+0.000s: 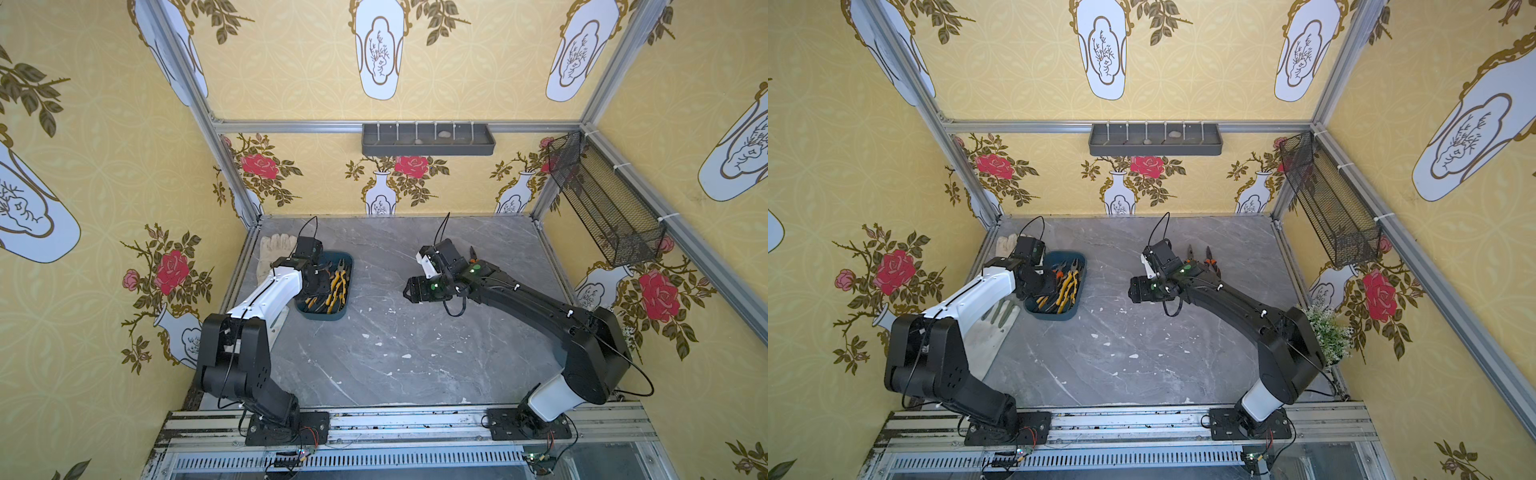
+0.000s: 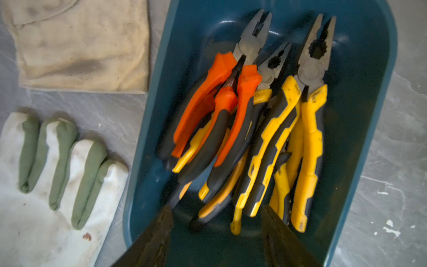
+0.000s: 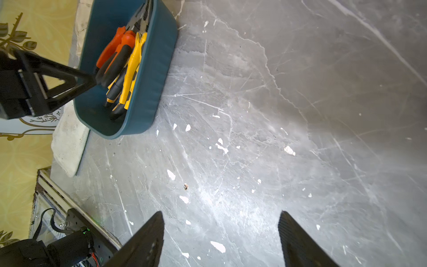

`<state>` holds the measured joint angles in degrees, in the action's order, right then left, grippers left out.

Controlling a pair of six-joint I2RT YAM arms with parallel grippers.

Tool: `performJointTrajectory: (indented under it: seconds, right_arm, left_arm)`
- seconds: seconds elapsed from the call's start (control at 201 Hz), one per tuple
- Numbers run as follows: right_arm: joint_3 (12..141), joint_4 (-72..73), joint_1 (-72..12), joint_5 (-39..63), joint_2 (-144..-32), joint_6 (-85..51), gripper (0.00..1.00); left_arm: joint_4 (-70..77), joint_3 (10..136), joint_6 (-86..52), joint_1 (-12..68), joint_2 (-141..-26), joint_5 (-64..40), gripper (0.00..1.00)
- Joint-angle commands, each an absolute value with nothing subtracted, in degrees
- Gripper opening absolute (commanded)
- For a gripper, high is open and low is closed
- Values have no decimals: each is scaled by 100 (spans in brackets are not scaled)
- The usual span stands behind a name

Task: Take the pliers out of the storage box
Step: Pick up the pliers from the storage box.

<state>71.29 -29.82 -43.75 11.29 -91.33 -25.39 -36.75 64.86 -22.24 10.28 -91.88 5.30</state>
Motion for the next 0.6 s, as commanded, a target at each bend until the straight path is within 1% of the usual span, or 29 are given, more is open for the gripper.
performJointTrajectory:
  seconds: [0.0,0.119,0.214,0.299,0.363,0.408,0.478,0.597]
  right_arm:
    - [7185,-2883,-4350,1283,-9168,-2373,77]
    - [7124,-2723,-4312,1516,-9063,-2374,77]
    - [7043,-2651,-4303,1572,-9010,-2374,77]
    - [6945,-2602,-4284,1695,-9000,-2370,77]
    - [6956,-2656,-4278,1808,-9033,-2326,77]
    - [6974,-2737,-4275,1826,-9052,-2281,77]
    - [6980,-2819,-4268,1782,-9012,-2215,77]
    - [6983,-2943,-4141,1655,-8813,-2150,77]
  left_arm:
    - [-3639,6628,-2337,1055,-9439,1,62]
    - [-3639,6724,-2564,1213,-9570,21,64]
    - [-3655,6800,-2602,1326,-9692,201,64]
    - [-3602,6781,-2648,1339,-9803,337,61]
    - [-3535,6742,-2646,1343,-9850,375,52]
    - [-3533,6720,-2641,1344,-9874,382,51]
    - [-3609,6715,-2645,1336,-9881,439,51]
    - [-3915,6768,-2654,1344,-9677,518,55]
